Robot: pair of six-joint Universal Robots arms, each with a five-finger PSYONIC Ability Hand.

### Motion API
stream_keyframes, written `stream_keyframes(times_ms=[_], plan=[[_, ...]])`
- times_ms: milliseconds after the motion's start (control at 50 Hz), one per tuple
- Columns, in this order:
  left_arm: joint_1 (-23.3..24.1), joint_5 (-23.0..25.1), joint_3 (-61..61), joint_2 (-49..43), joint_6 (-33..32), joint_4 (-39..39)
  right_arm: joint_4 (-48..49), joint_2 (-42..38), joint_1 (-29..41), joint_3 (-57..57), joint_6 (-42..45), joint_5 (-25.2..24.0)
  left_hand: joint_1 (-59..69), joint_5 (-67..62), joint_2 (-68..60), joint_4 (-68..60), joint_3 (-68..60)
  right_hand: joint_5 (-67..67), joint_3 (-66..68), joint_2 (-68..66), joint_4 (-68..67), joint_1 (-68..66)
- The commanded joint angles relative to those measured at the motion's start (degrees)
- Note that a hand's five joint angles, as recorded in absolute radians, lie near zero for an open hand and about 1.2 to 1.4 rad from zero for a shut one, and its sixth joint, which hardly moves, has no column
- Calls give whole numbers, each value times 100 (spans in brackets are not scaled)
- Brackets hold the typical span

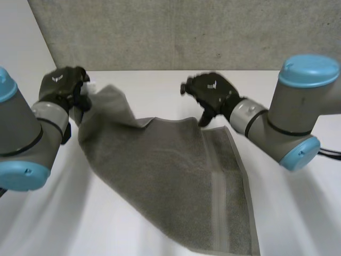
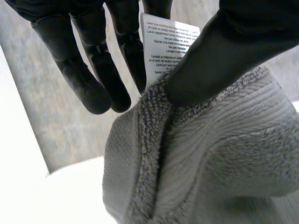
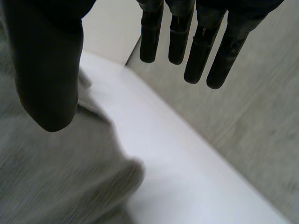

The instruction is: Fold the towel.

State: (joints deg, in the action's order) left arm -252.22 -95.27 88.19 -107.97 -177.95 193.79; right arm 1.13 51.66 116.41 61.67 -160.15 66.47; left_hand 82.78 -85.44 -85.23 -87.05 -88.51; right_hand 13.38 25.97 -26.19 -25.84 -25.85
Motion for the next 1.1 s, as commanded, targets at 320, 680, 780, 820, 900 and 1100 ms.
stream_keyframes(times_ms=[320,680,780,820,900,1100], plan=[[-1083,842,1921,1911,-82,141,-367,-1087,-531,-585,90,929,-278,1544,523,705,851,-575,-834,856,821,822],[-1461,904,2774,2922,-64,642,-658,-1562,-830,-858,46,735,-278,1544,523,705,851,-354,-613,635,600,601],[-1619,904,2923,3054,-12,730,-675,-1606,-822,-894,37,709,-278,1544,523,705,851,-354,-613,635,600,601],[-1663,904,2950,3080,32,773,-675,-1624,-822,-894,37,709,-278,1544,523,705,851,-354,-613,635,600,601],[-1734,904,2976,3098,164,888,-675,-1677,-822,-911,37,709,-278,1544,523,705,851,-354,-613,635,600,601],[-1778,904,2950,3107,375,923,-675,-1808,-822,-1060,28,735,-278,1544,523,705,851,301,42,-20,-55,-54]])
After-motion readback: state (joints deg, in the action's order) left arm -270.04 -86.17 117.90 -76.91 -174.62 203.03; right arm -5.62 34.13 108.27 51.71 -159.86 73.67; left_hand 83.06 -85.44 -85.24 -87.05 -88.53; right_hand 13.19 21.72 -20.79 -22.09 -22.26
